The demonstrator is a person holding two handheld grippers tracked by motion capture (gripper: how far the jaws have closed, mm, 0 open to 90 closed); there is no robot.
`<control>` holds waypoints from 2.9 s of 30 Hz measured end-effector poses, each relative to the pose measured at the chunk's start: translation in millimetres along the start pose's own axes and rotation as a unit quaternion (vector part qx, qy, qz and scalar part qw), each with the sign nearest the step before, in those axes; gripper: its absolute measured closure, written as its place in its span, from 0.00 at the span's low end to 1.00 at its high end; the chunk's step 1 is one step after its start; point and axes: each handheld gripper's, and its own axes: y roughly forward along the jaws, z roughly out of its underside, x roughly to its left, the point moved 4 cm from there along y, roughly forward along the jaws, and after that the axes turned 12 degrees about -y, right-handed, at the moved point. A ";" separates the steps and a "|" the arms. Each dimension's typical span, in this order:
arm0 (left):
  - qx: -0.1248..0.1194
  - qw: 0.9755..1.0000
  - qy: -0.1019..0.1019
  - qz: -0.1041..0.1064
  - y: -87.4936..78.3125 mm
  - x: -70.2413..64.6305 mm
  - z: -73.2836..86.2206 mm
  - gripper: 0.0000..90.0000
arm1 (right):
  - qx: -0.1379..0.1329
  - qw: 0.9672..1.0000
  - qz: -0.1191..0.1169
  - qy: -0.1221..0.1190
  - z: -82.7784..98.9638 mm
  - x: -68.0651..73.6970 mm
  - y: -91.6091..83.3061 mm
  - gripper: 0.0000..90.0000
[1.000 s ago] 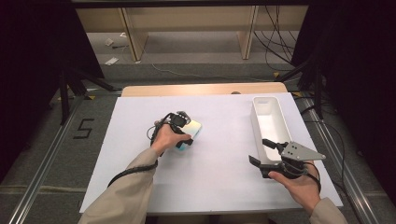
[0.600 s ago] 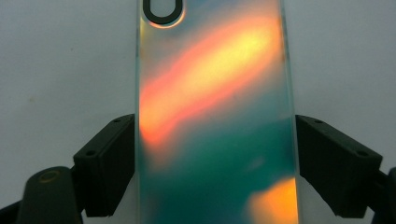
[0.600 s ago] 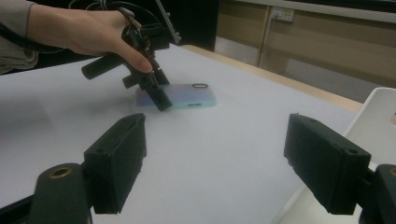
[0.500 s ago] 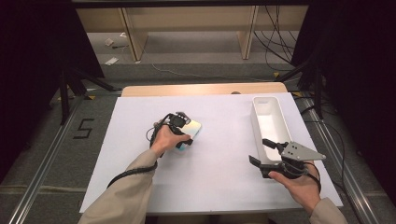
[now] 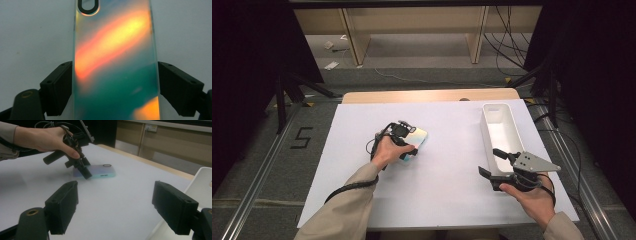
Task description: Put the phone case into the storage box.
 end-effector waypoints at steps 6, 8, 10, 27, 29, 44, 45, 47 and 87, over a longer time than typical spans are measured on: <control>-0.014 1.000 -0.007 0.008 -1.2 2.8 2.0 0.19 | 0.001 1.000 0.000 0.000 0.4 -0.1 0.1 0.24; -0.018 1.000 -0.008 0.008 -2.1 4.4 2.7 0.19 | 0.001 1.000 0.000 0.000 0.4 -0.2 0.1 0.24; -0.025 1.000 -0.010 0.010 -3.5 5.7 2.9 0.19 | 0.001 1.000 0.002 0.000 0.2 -0.4 0.0 0.24; -0.089 0.995 -0.005 0.040 -29.0 7.9 2.4 0.19 | 0.001 1.000 0.009 0.002 -0.4 -1.1 0.0 0.22; -0.095 0.995 -0.002 0.042 -31.5 7.6 2.8 0.19 | 0.001 1.000 0.010 0.002 -0.7 -0.9 0.0 0.22; -0.135 0.989 0.007 0.057 -49.1 4.2 5.9 0.19 | -0.002 1.000 0.015 0.004 -2.2 -1.7 0.2 0.21; -0.137 0.989 0.006 0.058 -49.8 4.3 6.4 0.19 | -0.002 1.000 0.016 0.004 -2.3 -1.7 0.2 0.21; -0.139 0.988 0.005 0.059 -50.8 4.6 7.5 0.19 | -0.002 1.000 0.016 0.004 -2.4 -1.7 0.4 0.21; -0.177 0.980 0.021 0.092 -79.2 -7.4 29.8 0.19 | -0.017 0.999 0.020 0.019 -19.0 -3.8 14.4 0.19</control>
